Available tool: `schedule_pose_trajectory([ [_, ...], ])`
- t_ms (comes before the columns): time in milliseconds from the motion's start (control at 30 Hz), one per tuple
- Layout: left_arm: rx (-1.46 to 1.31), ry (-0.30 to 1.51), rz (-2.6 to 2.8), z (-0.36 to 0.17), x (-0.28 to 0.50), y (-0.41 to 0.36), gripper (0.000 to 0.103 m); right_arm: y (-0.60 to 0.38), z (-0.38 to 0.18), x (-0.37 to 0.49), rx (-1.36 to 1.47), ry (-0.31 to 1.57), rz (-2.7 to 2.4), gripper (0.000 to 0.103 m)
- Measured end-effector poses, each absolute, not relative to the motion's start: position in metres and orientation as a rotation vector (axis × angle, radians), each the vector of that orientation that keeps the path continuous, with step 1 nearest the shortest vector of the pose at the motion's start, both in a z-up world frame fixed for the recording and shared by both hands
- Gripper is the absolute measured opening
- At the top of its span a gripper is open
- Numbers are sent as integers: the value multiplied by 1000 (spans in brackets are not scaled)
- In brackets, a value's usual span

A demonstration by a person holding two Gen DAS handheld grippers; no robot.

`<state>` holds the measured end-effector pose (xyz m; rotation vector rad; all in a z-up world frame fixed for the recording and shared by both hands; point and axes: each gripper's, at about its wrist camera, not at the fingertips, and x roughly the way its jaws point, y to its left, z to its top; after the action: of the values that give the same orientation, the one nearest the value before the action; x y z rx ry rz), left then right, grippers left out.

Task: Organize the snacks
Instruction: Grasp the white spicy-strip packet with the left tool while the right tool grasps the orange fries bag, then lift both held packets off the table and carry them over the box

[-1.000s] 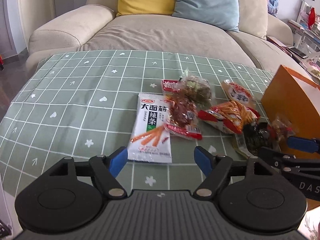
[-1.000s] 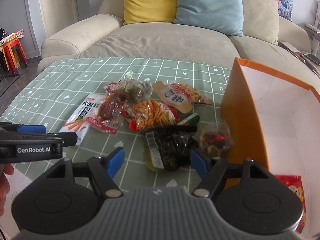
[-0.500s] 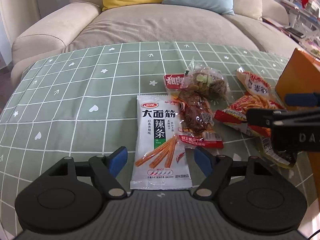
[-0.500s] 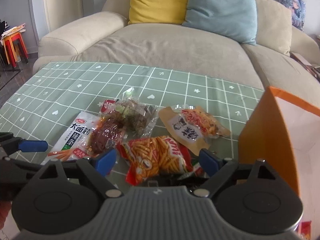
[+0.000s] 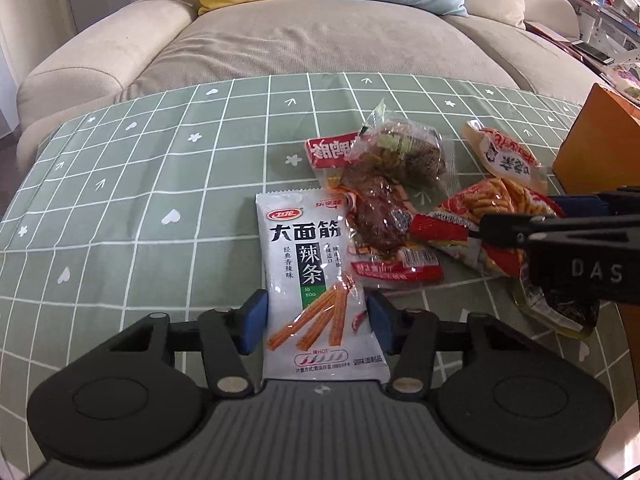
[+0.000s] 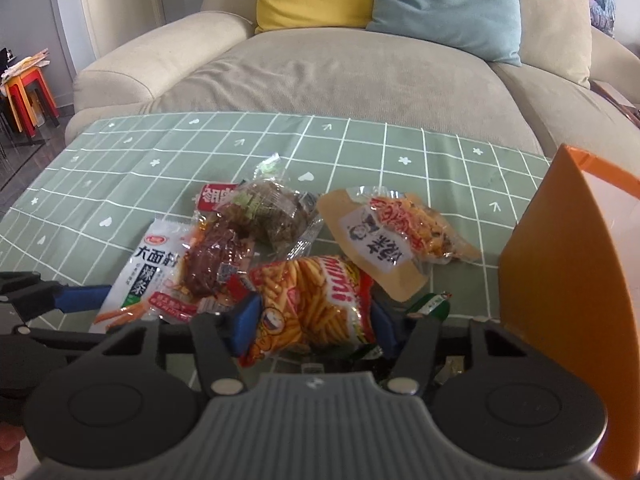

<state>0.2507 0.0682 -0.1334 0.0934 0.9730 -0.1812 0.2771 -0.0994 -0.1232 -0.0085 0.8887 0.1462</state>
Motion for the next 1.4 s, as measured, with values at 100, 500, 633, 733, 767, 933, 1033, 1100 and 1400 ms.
schedule_pose_trajectory([
  [100, 77, 1000, -177, -131, 241, 71, 58, -98, -115, 268, -18, 888, 164, 47],
  [500, 21, 1128, -199, -115, 166, 70, 57, -98, -86, 174, -32, 834, 210, 42],
  [633, 1, 1154, -248, -112, 139, 68, 57, -107, -88, 146, -29, 871, 229, 42],
  [733, -2, 1171, -281, -113, 124, 70, 57, -116, -95, 128, 7, 908, 230, 42],
  [767, 5, 1179, -291, -113, 119, 70, 57, -119, -96, 124, 18, 921, 232, 42],
  [933, 36, 1197, -325, -113, 107, 70, 58, -126, -106, 103, 48, 974, 247, 43],
  [1033, 38, 1180, -307, -114, 108, 68, 69, -124, -108, 98, 28, 968, 252, 45],
  [1100, 43, 1154, -320, -113, 108, 65, 80, -124, -107, 97, 17, 963, 257, 48],
  [1400, 172, 1091, -301, -124, 110, 45, 89, -128, -101, 100, -12, 929, 270, 70],
])
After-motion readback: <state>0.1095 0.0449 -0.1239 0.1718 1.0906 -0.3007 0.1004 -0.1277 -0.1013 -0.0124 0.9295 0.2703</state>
